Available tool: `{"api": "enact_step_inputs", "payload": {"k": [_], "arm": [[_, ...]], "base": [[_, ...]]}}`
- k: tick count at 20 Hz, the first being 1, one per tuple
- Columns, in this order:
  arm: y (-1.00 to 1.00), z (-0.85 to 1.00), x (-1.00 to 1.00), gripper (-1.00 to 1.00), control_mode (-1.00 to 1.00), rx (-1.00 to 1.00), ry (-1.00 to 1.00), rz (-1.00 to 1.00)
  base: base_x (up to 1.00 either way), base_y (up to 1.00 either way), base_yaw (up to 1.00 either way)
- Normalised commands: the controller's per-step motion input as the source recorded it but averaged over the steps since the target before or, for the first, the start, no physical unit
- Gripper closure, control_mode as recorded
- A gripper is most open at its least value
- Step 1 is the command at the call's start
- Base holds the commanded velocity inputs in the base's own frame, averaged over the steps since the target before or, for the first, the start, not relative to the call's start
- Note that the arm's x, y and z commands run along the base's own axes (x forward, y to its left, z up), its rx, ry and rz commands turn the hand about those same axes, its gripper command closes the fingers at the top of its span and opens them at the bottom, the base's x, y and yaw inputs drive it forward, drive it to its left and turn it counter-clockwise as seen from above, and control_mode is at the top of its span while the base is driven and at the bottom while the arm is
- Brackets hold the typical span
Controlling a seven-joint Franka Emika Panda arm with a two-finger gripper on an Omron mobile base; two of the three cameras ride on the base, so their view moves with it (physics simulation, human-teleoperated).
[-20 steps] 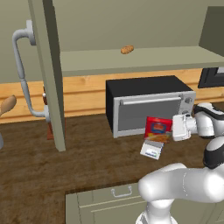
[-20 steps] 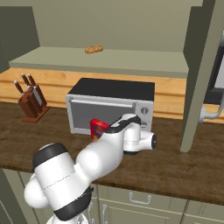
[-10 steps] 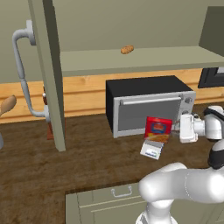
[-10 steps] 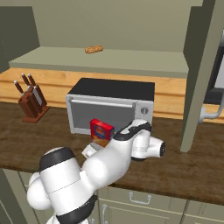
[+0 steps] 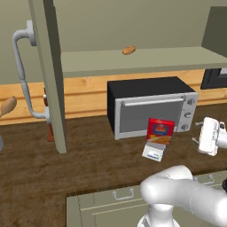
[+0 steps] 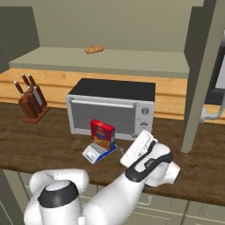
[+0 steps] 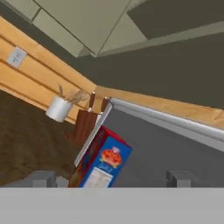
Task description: Pick the boxed food and place it on the digital scale for weighing, and close the cabinet.
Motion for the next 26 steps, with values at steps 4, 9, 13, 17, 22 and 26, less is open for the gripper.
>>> {"api": "enact_step_inputs", "payload": {"k": [4,9,13,17,22,26], "arm": [[-0.26,0.52,-0.81,-1.00,-1.00,0.19,-0.45,-0.17],[-0.97,0.73,-0.64,-1.00,-1.00,0.19,-0.45,-0.01],[-0.90,0.74,-0.44,-1.00,-1.00,0.15,-0.45,0.00],[-0.81,0.50,-0.46,-1.00,-1.00,0.18,-0.27,0.00],[-0.39,0.17,-0.28,-1.00,-1.00,0.07,0.00,-0.15],[-0.42,0.19,-0.14,-1.00,-1.00,0.05,0.13,-0.09]], "base": [[0.00,0.00,0.00],[0.00,0.00,0.00],[0.00,0.00,0.00],[0.00,0.00,0.00],[0.00,0.00,0.00],[0.00,0.00,0.00]]}}
